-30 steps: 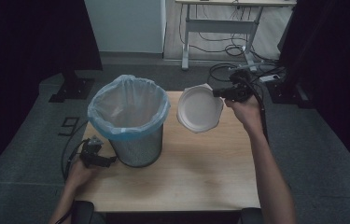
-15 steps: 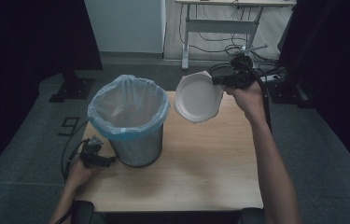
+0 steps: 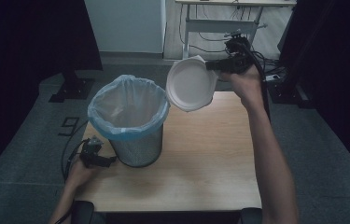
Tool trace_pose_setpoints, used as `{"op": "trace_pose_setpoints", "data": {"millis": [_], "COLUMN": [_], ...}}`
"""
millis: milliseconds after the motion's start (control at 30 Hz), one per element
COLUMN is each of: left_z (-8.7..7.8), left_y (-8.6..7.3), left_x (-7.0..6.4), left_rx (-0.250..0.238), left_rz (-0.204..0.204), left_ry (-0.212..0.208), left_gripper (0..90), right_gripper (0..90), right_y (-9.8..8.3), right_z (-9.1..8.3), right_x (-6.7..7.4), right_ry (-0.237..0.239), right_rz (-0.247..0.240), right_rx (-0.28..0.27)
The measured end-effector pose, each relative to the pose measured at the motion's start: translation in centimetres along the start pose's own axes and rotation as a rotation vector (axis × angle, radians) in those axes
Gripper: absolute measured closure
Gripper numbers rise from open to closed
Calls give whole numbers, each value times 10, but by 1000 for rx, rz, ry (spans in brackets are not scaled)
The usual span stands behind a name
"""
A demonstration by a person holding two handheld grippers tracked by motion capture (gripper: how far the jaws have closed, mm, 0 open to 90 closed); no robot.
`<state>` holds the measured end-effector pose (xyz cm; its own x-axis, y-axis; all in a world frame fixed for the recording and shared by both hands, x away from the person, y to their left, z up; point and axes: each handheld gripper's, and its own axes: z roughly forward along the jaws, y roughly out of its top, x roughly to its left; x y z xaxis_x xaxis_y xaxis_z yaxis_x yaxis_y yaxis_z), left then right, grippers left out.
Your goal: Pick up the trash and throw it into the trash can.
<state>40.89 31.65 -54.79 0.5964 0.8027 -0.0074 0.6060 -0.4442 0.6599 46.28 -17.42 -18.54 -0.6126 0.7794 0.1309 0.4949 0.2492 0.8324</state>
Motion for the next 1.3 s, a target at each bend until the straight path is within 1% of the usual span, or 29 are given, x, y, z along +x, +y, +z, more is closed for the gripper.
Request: {"op": "trace_pose_setpoints", "data": {"millis": [67, 100, 133, 200, 233, 267, 300, 333, 367, 433, 633, 667, 700, 733, 767, 800, 833, 867, 900, 933, 967, 1000, 1033, 1100, 1133, 1167, 1300], "left_z": [0, 0, 0, 0, 0, 0, 0, 0, 0, 0, 0, 0, 0, 0, 0, 0, 0, 0, 0, 0, 0, 0, 0, 0, 0, 0, 0], "left_y": [0, 0, 0, 0, 0, 0, 0, 0, 0, 0, 0, 0, 0, 0, 0, 0, 0, 0, 0, 0, 0, 0, 0, 0, 0, 0, 0], "left_x": [0, 0, 0, 0, 0, 0, 0, 0, 0, 0, 0, 0, 0, 0, 0, 0, 0, 0, 0, 0, 0, 0, 0, 0, 1, 1, 1], "left_rx": [0, 0, 0, 0, 0, 0, 0, 0, 0, 0, 0, 0, 0, 0, 0, 0, 0, 0, 0, 0, 0, 0, 0, 0, 0, 0, 0], "left_rz": [0, 0, 0, 0, 0, 0, 0, 0, 0, 1, 1, 2, 1, 2, 2, 1, 1, 1, 2, 2, 2, 2, 2, 2, 2, 2, 3], "left_ry": [0, 0, -1, -1, -1, -1, -1, -1, -1, -2, -3, -3, -3, -3, -3, -3, -3, -3, -3, -3, -3, -3, -3, -3, -4, -4, -4], "left_gripper": [0, 0, 0, 0, 0, 0, 0, 0, 0, 0, 0, 0, 0, 0, 0, 0, 0, 0, 0, 0, 0, 0, 0, 0, 0, 0, 0], "right_gripper": [835, 835, 835, 834, 834, 834, 834, 834, 834, 833, 833, 833, 833, 833, 833, 832, 832, 832, 831, 831, 829, 829, 828, 826, 826, 825, 823], "right_y": [5, 5, 10, 15, 15, 19, 19, 21, 24, 25, 27, 27, 26, 26, 26, 24, 23, 23, 22, 21, 18, 18, 15, 12, 12, 7, -4], "right_z": [2, 2, 4, 8, 8, 15, 15, 17, 26, 33, 60, 60, 69, 74, 74, 83, 87, 87, 92, 97, 105, 105, 114, 121, 121, 131, 148], "right_x": [6, 6, 13, 20, 20, 29, 29, 32, 40, 46, 63, 63, 68, 70, 70, 75, 77, 77, 79, 82, 87, 87, 92, 95, 95, 100, 105], "right_ry": [7, 7, 14, 28, 28, 31, 31, 36, 47, 47, 70, 70, 77, 82, 82, 85, 85, 85, 85, 89, 90, 90, 87, 87, 87, 93, 97], "right_rz": [-9, -9, -20, -30, -30, -50, -50, -55, -67, -78, -95, -95, -103, -107, -107, -113, -115, -115, -121, -122, -134, -134, -143, -150, -150, -157, -182], "right_rx": [-3, -3, -7, -11, -11, -6, -6, -7, -6, 1, 10, 10, 14, 13, 13, 19, 23, 23, 24, 21, 23, 23, 27, 34, 34, 43, 70]}}
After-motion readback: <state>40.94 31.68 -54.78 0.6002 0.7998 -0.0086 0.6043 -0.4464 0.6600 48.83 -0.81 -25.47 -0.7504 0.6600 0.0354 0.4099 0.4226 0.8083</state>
